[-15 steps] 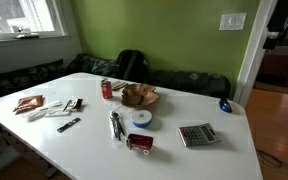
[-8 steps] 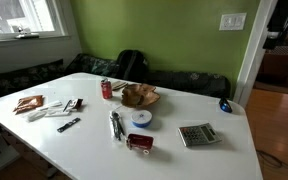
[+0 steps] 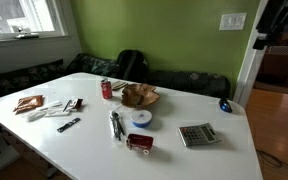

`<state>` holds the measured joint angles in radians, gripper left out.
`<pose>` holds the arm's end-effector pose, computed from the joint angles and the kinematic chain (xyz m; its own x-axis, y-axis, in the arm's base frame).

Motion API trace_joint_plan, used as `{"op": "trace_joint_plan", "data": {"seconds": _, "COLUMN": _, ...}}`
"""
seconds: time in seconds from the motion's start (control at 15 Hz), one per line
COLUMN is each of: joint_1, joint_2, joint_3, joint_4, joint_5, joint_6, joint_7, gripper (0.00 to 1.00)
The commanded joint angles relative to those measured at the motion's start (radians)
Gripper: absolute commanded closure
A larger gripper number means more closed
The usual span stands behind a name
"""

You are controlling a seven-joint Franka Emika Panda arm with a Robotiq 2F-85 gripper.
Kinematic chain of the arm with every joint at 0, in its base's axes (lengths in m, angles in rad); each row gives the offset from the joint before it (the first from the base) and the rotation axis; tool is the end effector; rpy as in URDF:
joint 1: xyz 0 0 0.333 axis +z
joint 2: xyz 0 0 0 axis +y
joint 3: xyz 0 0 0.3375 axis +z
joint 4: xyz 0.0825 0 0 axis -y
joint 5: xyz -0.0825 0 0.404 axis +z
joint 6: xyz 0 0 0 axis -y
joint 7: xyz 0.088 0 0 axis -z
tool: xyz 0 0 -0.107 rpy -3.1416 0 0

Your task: Put the plastic of utensils on the brown bowl

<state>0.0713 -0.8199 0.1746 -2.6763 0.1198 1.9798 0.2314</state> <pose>0.3112 0.0883 0.4893 0.9903 -0.0744 0.1176 -0.0732 -0.9972 -0.0148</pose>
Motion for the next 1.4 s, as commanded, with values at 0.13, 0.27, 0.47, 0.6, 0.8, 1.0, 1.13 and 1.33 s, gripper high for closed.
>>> {"op": "trace_joint_plan", "data": {"seconds": 0.13, "joint_1": -0.105, "joint_2": 0.322, "joint_3": 0.093, "joint_4": 0.063, "joint_5": -0.086, "joint_6": 0.407, "joint_7": 0.068, "gripper": 0.00}}
{"op": "trace_joint_plan", "data": {"seconds": 0.27, "joint_1": -0.135, "joint_2": 0.442, "joint_3": 0.148, "joint_4": 0.114, "joint_5": -0.130, "joint_6": 0.518, "joint_7": 0.090, "gripper": 0.00}}
{"op": "trace_joint_plan", "data": {"seconds": 0.47, "joint_1": -0.181, "joint_2": 0.631, "joint_3": 0.231, "joint_4": 0.236, "joint_5": -0.210, "joint_6": 0.526, "joint_7": 0.145, "gripper": 0.00}}
{"op": "trace_joint_plan", "data": {"seconds": 0.6, "joint_1": -0.092, "joint_2": 0.542, "joint_3": 0.135, "joint_4": 0.161, "joint_5": -0.192, "joint_6": 0.542, "joint_7": 0.126, "gripper": 0.00}}
{"op": "trace_joint_plan", "data": {"seconds": 0.8, "joint_1": -0.078, "joint_2": 0.542, "joint_3": 0.110, "joint_4": 0.163, "joint_5": -0.189, "joint_6": 0.543, "joint_7": 0.122, "gripper": 0.00}}
{"op": "trace_joint_plan", "data": {"seconds": 1.0, "joint_1": -0.076, "joint_2": 0.524, "joint_3": 0.108, "joint_4": 0.160, "joint_5": -0.188, "joint_6": 0.543, "joint_7": 0.121, "gripper": 0.00}}
{"op": "trace_joint_plan", "data": {"seconds": 1.13, "joint_1": -0.086, "joint_2": 0.514, "joint_3": 0.119, "joint_4": 0.152, "joint_5": -0.200, "joint_6": 0.528, "joint_7": 0.162, "gripper": 0.00}}
{"op": "trace_joint_plan", "data": {"seconds": 1.33, "joint_1": -0.105, "joint_2": 0.736, "joint_3": 0.131, "joint_4": 0.326, "joint_5": -0.198, "joint_6": 0.422, "joint_7": 0.282, "gripper": 0.00}}
